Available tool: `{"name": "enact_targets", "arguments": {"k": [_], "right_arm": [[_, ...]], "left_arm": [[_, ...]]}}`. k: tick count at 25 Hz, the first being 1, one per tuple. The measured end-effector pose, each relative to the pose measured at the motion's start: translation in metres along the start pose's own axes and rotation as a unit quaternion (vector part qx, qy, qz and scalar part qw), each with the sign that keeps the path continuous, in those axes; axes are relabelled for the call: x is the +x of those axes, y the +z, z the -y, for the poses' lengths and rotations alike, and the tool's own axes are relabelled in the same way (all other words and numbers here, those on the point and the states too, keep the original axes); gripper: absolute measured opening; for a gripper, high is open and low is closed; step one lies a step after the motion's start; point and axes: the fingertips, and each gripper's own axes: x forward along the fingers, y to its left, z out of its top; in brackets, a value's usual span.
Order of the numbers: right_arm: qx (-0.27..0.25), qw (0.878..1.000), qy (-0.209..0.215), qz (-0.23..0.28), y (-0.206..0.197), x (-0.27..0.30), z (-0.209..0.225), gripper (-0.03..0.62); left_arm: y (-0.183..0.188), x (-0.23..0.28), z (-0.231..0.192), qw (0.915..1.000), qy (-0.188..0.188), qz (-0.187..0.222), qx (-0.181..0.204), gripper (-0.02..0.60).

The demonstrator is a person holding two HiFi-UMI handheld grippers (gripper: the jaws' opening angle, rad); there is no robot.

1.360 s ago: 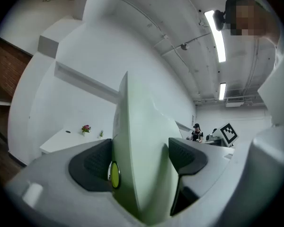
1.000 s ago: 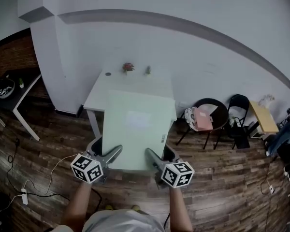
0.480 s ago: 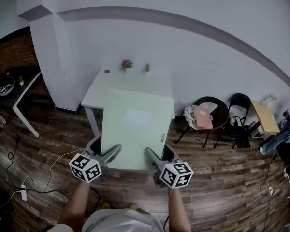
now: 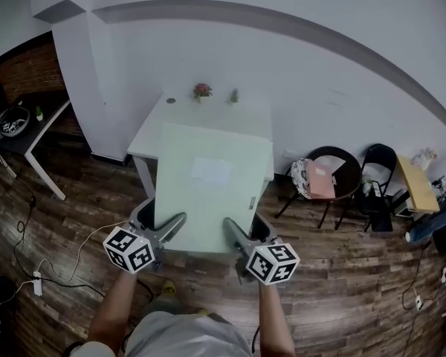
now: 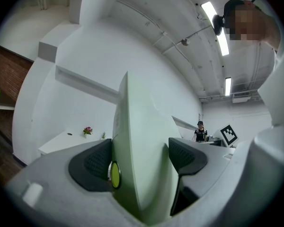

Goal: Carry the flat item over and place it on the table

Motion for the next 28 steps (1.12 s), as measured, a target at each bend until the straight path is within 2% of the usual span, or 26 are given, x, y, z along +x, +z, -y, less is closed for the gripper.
{"name": "enact_targets", "arguments": {"k": [9,18,23,28], "right_arm": [[-0.002,1.000,-0.011,0.007,0.006,0.059,0.029,0.345],[0.006,0.999,-0.032,-0.003,0.024,0.170,0.075,0.345],[0.004,0.999,-0.043,-0.006,0.040,0.236,0.089,0.347],[0.007,0.998,-0.056,0.000,0.050,0.279,0.096,0.347]], "left_arm": [[-0.003,0.045,-0.051,0.9999,-0.008,0.002,-0.006,0.376],[0.004,0.127,-0.150,0.9994,-0.022,-0.011,-0.025,0.376],[0.017,0.165,-0.210,0.9990,-0.028,-0.012,-0.034,0.376],[0.028,0.191,-0.250,0.9984,-0.044,-0.016,-0.032,0.376]]}}
